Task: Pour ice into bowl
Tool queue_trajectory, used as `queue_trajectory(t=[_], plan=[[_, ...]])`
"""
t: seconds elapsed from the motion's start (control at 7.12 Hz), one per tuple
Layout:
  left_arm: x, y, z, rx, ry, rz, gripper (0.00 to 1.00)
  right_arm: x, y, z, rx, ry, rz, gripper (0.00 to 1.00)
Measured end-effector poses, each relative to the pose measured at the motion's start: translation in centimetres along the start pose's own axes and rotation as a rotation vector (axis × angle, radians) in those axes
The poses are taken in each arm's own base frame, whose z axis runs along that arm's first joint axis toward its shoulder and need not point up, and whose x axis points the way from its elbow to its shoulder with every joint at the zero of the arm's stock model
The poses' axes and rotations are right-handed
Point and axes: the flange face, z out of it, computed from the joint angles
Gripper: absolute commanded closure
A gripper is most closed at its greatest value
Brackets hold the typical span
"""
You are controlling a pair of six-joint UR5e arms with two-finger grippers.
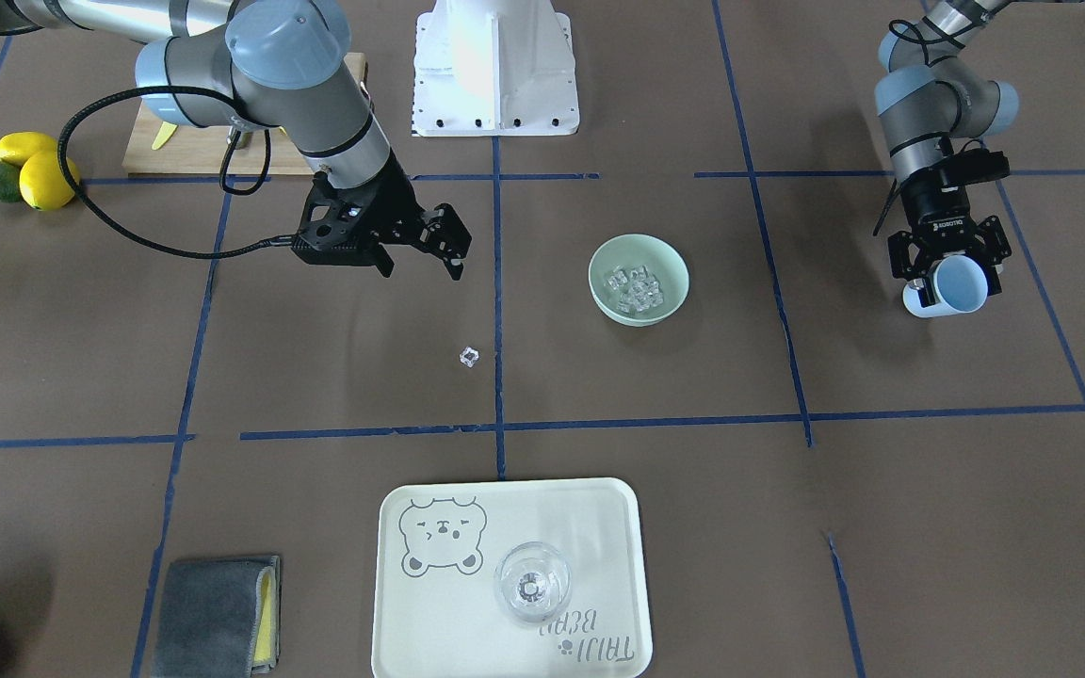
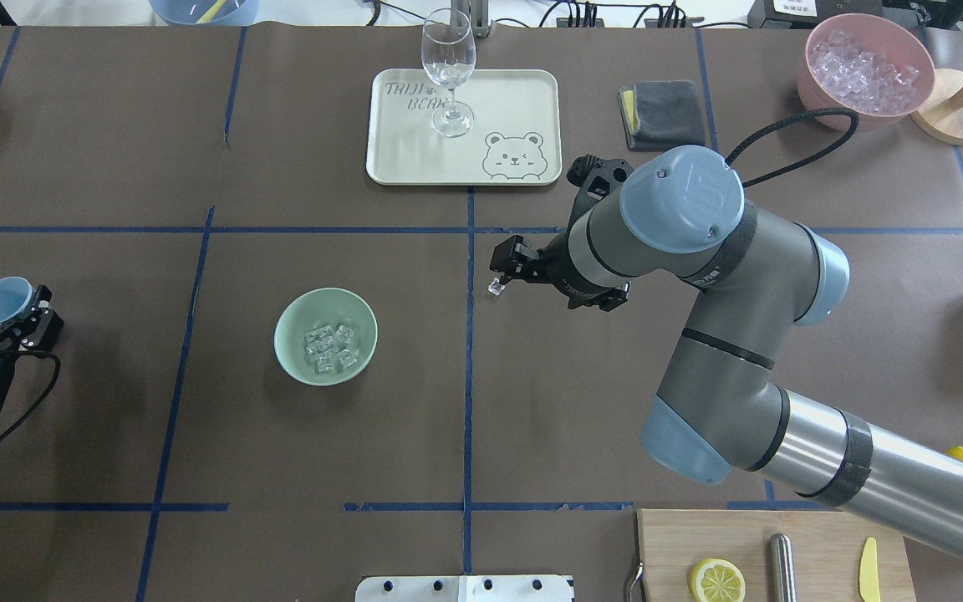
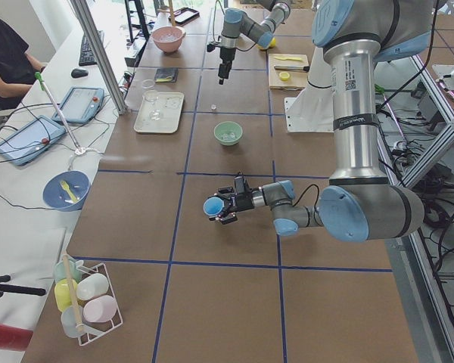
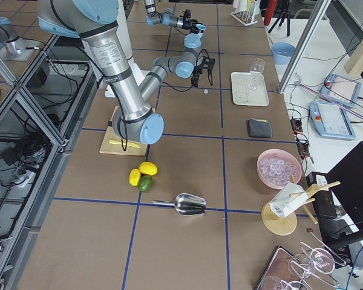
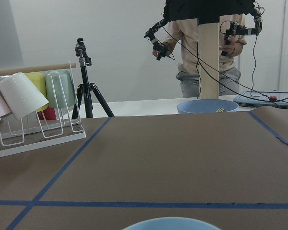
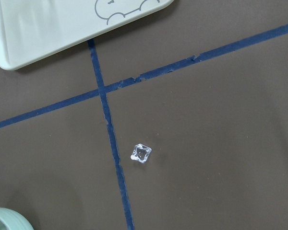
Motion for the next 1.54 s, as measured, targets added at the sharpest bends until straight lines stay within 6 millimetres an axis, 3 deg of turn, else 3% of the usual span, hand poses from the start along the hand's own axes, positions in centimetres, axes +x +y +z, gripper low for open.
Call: queue_trajectory(t=[0.56,0.84,1.12,1.54], plan=[[0.3,-1.5,-0.5,0.002,0.011,-0.002,0.00,0.0,0.2,0.1,-0.002,0.001,-0.001,0.00],[0.9,-3.3,-1.4,-0.011,0.032,-0.011,0.00,-0.5,0.4,0.0,-0.003,-0.004,-0.004,0.00],[1.6,-5.4,-2.2,-0.033,0.059,0.024,0.00,-2.8,1.8,0.7,0.018,-0.013,-0.014,0.00],[2.7,-10.9,-1.3,-0.052,0.084,0.174,0.00,-9.4,4.8,4.4,0.050,-0.011,0.002,0.00]])
